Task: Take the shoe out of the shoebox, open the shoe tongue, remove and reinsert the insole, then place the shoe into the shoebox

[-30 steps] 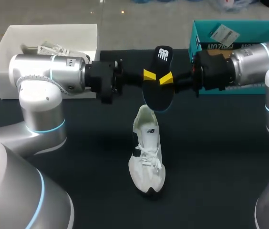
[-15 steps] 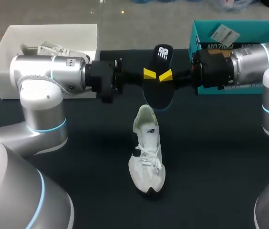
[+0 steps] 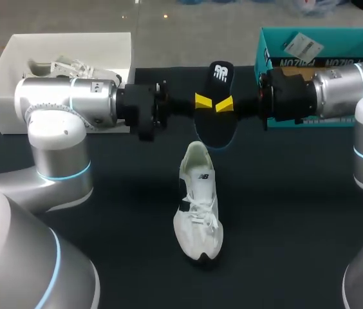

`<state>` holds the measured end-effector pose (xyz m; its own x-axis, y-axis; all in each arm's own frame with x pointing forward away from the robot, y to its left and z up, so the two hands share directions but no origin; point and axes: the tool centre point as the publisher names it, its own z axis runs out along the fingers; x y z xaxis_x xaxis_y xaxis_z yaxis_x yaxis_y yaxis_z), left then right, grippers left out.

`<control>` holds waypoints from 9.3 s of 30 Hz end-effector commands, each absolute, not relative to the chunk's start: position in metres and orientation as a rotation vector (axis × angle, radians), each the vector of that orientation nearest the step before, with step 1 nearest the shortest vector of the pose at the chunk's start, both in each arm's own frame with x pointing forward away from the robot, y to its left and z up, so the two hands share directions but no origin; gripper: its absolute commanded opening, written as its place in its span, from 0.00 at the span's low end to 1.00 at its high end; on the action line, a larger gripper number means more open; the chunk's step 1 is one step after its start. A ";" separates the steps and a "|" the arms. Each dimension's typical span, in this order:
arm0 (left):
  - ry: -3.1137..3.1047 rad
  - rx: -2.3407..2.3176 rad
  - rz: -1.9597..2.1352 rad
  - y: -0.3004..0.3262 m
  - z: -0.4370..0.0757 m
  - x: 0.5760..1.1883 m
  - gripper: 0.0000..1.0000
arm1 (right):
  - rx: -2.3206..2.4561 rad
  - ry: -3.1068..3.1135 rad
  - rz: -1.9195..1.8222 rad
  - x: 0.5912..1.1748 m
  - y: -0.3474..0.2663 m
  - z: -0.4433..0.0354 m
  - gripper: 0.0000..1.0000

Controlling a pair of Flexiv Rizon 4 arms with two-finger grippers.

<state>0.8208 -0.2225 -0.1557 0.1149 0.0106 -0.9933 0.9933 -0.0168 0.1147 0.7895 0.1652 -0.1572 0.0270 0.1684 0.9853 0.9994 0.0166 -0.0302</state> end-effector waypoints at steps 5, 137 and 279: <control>1.126 1.294 -1.153 -0.219 -0.157 0.816 1.00 | -1.332 -1.330 -1.098 0.787 0.166 -0.154 0.00; 1.842 1.447 -0.745 0.068 -0.209 0.788 1.00 | -1.115 -2.104 -1.745 0.859 0.210 -0.265 0.00; 1.842 1.447 -0.745 0.068 -0.209 0.788 1.00 | -0.857 -2.316 -1.598 0.849 0.205 -0.323 0.40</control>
<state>0.7882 0.0687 -0.2094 -0.1586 0.5882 -0.7930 0.9748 0.2207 -0.0313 0.8380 0.1969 -0.3245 -0.8131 0.3426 0.4706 0.5578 0.2278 0.7981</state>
